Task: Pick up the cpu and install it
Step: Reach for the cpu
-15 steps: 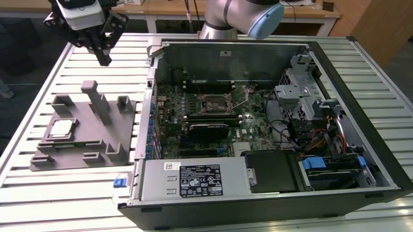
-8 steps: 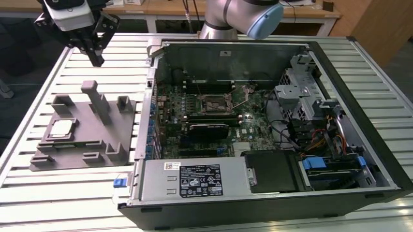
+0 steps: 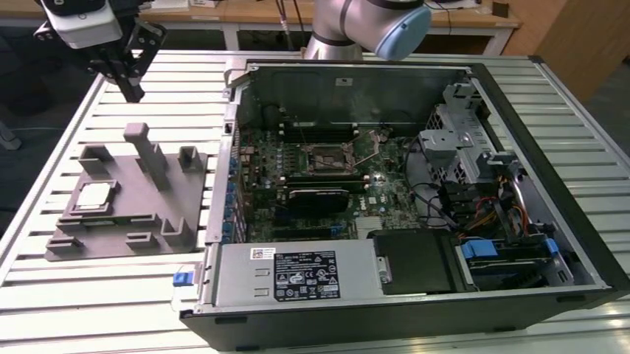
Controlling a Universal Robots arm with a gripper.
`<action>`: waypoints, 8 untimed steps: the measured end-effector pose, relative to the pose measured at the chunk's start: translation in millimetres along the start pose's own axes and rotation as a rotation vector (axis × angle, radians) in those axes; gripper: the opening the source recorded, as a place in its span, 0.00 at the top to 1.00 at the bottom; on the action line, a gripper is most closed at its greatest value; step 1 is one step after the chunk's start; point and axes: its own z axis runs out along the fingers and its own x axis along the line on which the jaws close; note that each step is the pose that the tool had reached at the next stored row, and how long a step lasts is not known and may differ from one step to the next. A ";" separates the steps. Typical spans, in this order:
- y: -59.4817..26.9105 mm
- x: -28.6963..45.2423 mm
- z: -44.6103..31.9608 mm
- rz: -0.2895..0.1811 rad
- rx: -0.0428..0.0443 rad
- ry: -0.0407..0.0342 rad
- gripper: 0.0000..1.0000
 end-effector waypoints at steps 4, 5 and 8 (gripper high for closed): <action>-0.7 8.5 0.4 0.000 0.0002 0.0012 0.89; -0.8 10.5 0.5 0.000 0.0001 0.0014 0.89; -1.3 16.8 0.9 0.000 0.0002 0.0023 0.89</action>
